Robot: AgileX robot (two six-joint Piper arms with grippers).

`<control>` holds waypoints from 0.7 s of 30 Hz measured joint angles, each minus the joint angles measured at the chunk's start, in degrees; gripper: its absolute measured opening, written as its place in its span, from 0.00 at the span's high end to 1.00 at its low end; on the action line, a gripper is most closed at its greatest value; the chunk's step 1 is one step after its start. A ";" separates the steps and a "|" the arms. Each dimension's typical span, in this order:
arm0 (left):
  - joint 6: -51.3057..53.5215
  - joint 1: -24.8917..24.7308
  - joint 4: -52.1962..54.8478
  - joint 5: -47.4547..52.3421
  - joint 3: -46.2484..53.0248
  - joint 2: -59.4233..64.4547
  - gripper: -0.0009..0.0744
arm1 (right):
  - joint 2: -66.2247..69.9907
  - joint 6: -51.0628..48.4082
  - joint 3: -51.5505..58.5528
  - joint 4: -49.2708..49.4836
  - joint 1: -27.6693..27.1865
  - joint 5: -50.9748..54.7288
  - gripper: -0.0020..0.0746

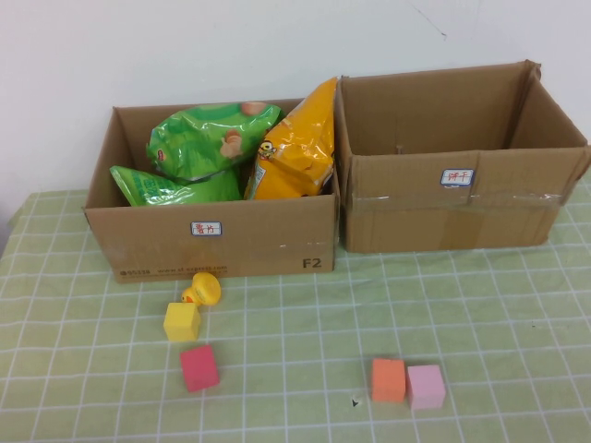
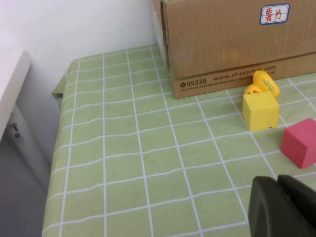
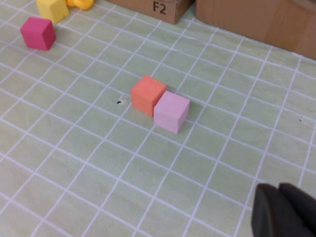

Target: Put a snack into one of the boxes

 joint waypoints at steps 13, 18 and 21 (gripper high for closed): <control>0.00 0.00 0.00 0.00 0.00 0.00 0.99 | -16.58 -8.49 12.35 3.33 -26.25 -10.08 0.98; 0.00 0.00 0.00 0.00 0.00 0.00 0.99 | -17.22 -8.49 18.85 5.03 -35.09 -20.04 0.98; 0.00 0.00 0.00 0.00 0.00 0.00 0.99 | -17.35 -8.49 20.11 5.92 -38.33 -21.38 0.98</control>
